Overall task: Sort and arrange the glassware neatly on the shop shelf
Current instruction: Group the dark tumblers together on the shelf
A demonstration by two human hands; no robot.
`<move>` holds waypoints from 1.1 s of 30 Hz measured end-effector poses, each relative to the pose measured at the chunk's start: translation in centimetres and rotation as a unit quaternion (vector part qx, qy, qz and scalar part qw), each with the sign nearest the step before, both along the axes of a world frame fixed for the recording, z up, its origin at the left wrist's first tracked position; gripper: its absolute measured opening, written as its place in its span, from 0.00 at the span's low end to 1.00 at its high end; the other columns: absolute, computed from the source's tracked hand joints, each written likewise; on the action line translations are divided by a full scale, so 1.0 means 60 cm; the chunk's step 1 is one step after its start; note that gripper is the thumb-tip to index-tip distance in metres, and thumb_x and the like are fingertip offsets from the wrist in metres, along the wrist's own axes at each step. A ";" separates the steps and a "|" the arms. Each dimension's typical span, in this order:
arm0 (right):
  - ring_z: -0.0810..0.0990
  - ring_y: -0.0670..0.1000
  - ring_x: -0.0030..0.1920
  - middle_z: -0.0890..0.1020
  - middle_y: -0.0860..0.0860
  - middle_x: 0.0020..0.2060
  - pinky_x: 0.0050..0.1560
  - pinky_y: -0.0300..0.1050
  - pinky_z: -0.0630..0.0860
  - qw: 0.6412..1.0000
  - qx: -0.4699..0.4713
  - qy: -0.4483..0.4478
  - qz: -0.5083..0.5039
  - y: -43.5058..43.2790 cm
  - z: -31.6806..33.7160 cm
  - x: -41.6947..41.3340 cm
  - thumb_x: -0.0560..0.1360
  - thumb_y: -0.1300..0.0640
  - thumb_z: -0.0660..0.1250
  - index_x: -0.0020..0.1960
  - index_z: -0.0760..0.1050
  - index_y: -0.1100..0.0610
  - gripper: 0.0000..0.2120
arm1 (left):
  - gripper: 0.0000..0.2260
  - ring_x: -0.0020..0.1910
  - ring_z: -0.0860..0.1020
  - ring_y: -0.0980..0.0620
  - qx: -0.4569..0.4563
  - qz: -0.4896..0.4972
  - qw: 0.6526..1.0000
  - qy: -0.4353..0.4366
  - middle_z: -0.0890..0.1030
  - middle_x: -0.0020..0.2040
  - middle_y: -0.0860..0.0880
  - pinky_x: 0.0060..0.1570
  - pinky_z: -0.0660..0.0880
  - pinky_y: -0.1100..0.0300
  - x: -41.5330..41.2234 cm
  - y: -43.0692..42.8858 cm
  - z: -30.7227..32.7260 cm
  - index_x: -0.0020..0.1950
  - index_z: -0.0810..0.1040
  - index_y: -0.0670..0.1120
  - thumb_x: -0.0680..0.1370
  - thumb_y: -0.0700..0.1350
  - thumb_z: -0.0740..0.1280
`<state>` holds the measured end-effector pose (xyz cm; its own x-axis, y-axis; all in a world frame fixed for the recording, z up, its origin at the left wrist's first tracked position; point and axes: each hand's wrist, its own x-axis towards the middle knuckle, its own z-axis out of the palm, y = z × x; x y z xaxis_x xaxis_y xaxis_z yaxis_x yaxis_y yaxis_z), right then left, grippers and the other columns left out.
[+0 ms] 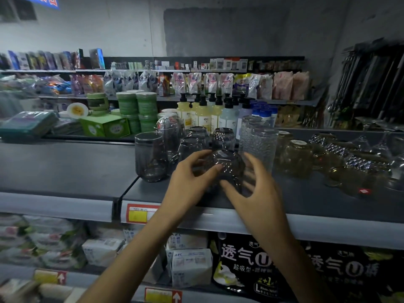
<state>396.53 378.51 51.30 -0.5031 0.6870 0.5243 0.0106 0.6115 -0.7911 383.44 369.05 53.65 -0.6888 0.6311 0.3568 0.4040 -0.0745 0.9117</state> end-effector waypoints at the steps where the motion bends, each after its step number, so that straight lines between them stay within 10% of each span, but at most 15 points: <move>1: 0.78 0.32 0.58 0.77 0.33 0.59 0.57 0.32 0.78 1.000 -0.021 0.015 0.009 0.000 0.003 0.006 0.74 0.53 0.77 0.73 0.70 0.44 0.30 | 0.20 0.50 0.85 0.58 -0.001 0.003 1.000 0.005 0.84 0.56 0.54 0.53 0.84 0.44 0.001 -0.005 -0.001 0.65 0.81 0.58 0.74 0.53 0.78; 7: 0.84 0.40 0.42 0.86 0.46 0.44 0.39 0.33 0.80 0.999 0.007 0.018 -0.034 0.005 0.000 0.020 0.75 0.58 0.75 0.52 0.83 0.53 0.06 | 0.28 0.49 0.85 0.57 -0.034 0.010 0.999 0.041 0.82 0.58 0.55 0.53 0.83 0.45 0.010 -0.006 -0.007 0.65 0.78 0.62 0.66 0.62 0.77; 16: 0.84 0.43 0.37 0.85 0.46 0.36 0.44 0.51 0.84 0.996 -0.046 -0.070 -0.012 0.040 0.020 -0.015 0.76 0.49 0.75 0.48 0.81 0.50 0.06 | 0.28 0.62 0.80 0.55 -0.070 0.024 0.994 0.076 0.78 0.64 0.53 0.58 0.75 0.62 0.004 0.033 -0.004 0.76 0.71 0.52 0.77 0.48 0.75; 23: 0.81 0.43 0.57 0.81 0.47 0.60 0.52 0.32 0.77 0.996 -0.054 -0.074 0.020 0.054 0.017 -0.022 0.81 0.54 0.67 0.67 0.74 0.51 0.15 | 0.29 0.58 0.79 0.63 -0.071 -0.007 0.996 0.056 0.77 0.55 0.65 0.65 0.75 0.57 0.002 0.040 0.003 0.78 0.70 0.53 0.78 0.45 0.73; 27: 0.81 0.47 0.60 0.82 0.48 0.60 0.63 0.56 0.79 0.990 -0.135 -0.037 0.037 0.050 0.023 -0.042 0.71 0.33 0.63 0.70 0.73 0.47 0.32 | 0.24 0.54 0.76 0.74 -0.055 -0.013 0.998 0.019 0.79 0.49 0.71 0.65 0.78 0.48 -0.006 0.054 0.001 0.73 0.74 0.60 0.78 0.48 0.73; 31: 0.74 0.49 0.70 0.76 0.48 0.71 0.73 0.56 0.70 0.988 -0.134 -0.072 0.030 0.046 0.037 -0.056 0.76 0.31 0.60 0.76 0.69 0.48 0.35 | 0.15 0.56 0.78 0.72 -0.071 -0.018 0.997 -0.004 0.81 0.48 0.75 0.67 0.76 0.48 -0.010 0.070 0.010 0.49 0.74 0.81 0.73 0.58 0.70; 33: 0.71 0.48 0.73 0.74 0.47 0.73 0.75 0.55 0.67 0.988 -0.133 -0.074 0.033 0.051 0.040 -0.062 0.79 0.34 0.59 0.78 0.67 0.48 0.32 | 0.16 0.61 0.78 0.65 -0.068 -0.017 0.997 -0.013 0.82 0.54 0.71 0.68 0.75 0.49 -0.013 0.076 0.013 0.56 0.75 0.78 0.72 0.60 0.70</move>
